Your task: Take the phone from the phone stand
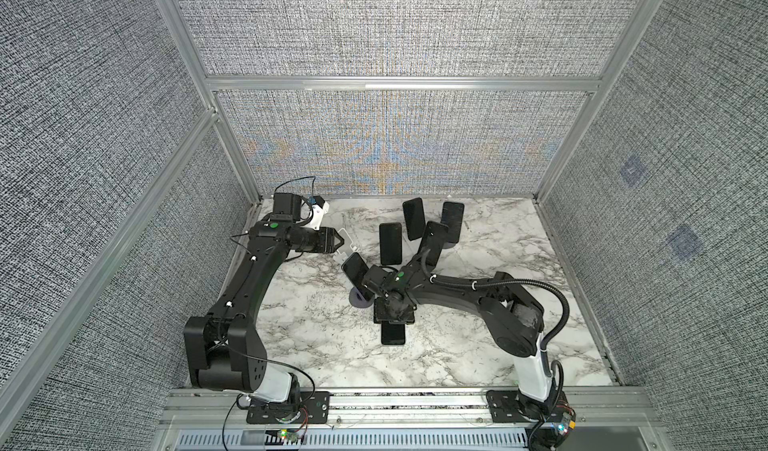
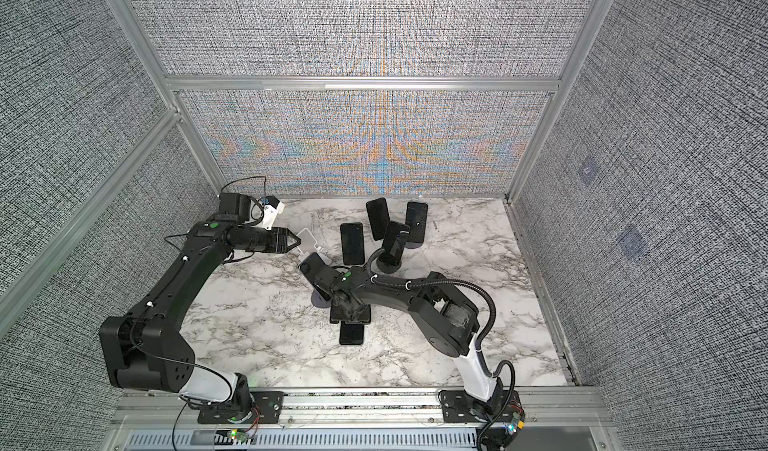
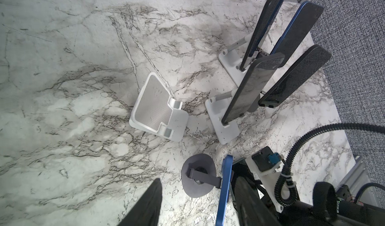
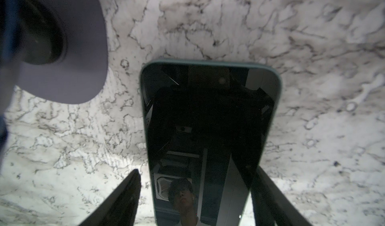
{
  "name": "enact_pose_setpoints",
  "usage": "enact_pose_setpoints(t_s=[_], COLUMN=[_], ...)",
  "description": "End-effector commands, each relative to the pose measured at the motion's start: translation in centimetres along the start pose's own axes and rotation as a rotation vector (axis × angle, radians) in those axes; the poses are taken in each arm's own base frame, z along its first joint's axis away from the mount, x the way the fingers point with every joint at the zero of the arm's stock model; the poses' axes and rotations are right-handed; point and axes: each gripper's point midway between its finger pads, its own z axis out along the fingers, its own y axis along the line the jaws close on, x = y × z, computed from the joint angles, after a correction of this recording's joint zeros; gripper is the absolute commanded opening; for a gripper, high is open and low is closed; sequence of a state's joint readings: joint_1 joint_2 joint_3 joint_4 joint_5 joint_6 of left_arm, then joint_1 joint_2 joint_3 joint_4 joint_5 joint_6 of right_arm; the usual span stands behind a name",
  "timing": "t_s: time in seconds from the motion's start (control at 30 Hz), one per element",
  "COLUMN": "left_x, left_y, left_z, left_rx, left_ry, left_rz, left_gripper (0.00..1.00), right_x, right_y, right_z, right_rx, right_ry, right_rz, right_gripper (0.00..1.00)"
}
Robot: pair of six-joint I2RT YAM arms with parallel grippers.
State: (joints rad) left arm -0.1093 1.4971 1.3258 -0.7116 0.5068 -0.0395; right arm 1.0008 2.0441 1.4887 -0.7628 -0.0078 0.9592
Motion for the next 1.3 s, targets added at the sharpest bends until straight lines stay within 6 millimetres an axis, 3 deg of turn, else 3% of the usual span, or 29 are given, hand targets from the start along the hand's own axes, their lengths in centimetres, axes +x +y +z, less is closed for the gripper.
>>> enact_pose_setpoints(t_s=[0.0, 0.17, 0.3, 0.4, 0.57, 0.67, 0.9, 1.03, 1.27], left_x=[0.0, 0.7, 0.8, 1.6, 2.4, 2.5, 3.8, 4.9, 5.6], left_y=[-0.9, -2.3, -3.2, -3.7, -4.4, -4.8, -3.3, -2.9, -2.7], left_z=[-0.4, -1.6, -2.5, -1.9, -0.5, 0.3, 2.0, 2.6, 2.8], left_rx=[0.039, 0.093, 0.116, 0.172, 0.280, 0.334, 0.290, 0.285, 0.258], left_ry=[0.007, 0.024, 0.001, 0.019, 0.086, 0.108, 0.100, 0.116, 0.141], left_rz=[0.031, 0.070, 0.102, 0.069, -0.064, -0.124, -0.200, -0.234, -0.243], left_gripper=[0.59, 0.67, 0.74, 0.78, 0.80, 0.79, 0.74, 0.70, 0.55], right_x=[-0.1, 0.2, 1.7, 2.2, 1.5, 0.8, -0.8, -1.4, -2.6], right_y=[-0.2, -0.7, -1.5, -2.0, -2.6, -3.5, -6.2, -7.6, -8.9], right_z=[-0.9, -3.5, -5.6, -7.7, -12.0, -14.2, -18.1, -19.1, -18.7], right_rx=[0.007, 0.002, -0.041, -0.066, -0.087, -0.131, -0.237, -0.227, -0.170], right_ry=[-0.009, -0.032, -0.001, 0.022, -0.062, -0.089, -0.095, -0.139, -0.171], right_rz=[-0.029, -0.085, -0.147, -0.243, -0.416, -0.405, -0.355, -0.345, -0.351], right_gripper=[0.72, 0.74, 0.77, 0.78, 0.88, 0.89, 0.85, 0.85, 0.84])
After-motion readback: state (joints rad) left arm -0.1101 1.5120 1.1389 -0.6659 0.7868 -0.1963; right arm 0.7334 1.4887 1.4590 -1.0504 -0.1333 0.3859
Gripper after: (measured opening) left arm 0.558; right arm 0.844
